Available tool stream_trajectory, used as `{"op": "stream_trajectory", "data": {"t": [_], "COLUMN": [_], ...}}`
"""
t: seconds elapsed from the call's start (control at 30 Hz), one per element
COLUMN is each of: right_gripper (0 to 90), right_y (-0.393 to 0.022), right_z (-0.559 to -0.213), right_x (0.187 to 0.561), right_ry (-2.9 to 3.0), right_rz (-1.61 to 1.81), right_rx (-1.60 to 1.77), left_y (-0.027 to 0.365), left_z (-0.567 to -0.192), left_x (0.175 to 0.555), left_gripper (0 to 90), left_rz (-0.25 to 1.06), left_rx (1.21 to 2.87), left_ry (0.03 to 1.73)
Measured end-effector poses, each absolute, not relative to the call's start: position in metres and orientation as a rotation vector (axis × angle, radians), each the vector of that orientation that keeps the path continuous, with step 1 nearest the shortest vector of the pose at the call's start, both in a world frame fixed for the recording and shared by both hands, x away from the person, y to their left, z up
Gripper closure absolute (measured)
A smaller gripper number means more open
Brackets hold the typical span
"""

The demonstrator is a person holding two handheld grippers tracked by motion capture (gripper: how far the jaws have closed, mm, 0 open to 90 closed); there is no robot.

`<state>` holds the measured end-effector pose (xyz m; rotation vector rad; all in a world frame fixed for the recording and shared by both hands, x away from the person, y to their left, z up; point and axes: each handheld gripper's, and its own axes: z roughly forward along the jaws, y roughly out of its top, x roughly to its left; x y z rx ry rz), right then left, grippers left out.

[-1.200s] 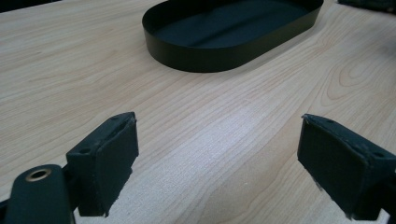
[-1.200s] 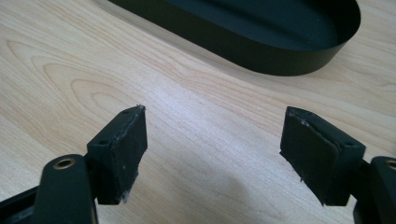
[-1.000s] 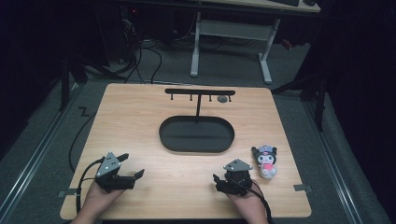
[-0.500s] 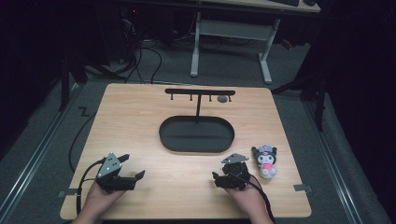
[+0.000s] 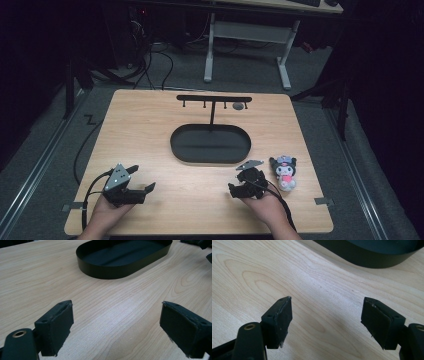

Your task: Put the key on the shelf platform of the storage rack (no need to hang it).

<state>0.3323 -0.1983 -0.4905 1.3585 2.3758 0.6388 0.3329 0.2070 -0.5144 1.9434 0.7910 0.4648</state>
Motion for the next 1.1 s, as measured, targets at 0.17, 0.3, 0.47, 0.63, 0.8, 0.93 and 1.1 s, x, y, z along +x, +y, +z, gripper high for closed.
{"op": "stream_trajectory", "data": {"t": [0.17,0.3,0.47,0.63,0.8,0.93,1.1], "right_gripper": [25.6,25.9,26.1,25.7,25.9,25.8,25.6], "right_y": [-0.2,-0.199,-0.195,-0.192,-0.192,-0.191,-0.191], "right_z": [-0.488,-0.484,-0.482,-0.482,-0.48,-0.479,-0.476], "right_x": [0.335,0.337,0.339,0.339,0.34,0.341,0.344], "right_ry": [2.41,2.435,2.476,2.526,2.555,2.58,2.602], "right_rz": [0.618,0.592,0.538,0.471,0.448,0.397,0.357], "right_rx": [1.388,1.38,1.38,1.367,1.393,1.377,1.361], "left_y": [0.207,0.207,0.207,0.207,0.207,0.207,0.207], "left_z": [-0.514,-0.515,-0.514,-0.514,-0.514,-0.514,-0.515], "left_x": [0.333,0.334,0.334,0.334,0.334,0.334,0.334], "left_gripper": [12.6,12.6,12.6,12.6,12.6,12.6,12.6], "left_rz": [0.464,0.464,0.464,0.464,0.463,0.464,0.464], "left_rx": [1.943,1.941,1.941,1.942,1.943,1.943,1.943], "left_ry": [0.79,0.788,0.789,0.788,0.789,0.788,0.789]}}
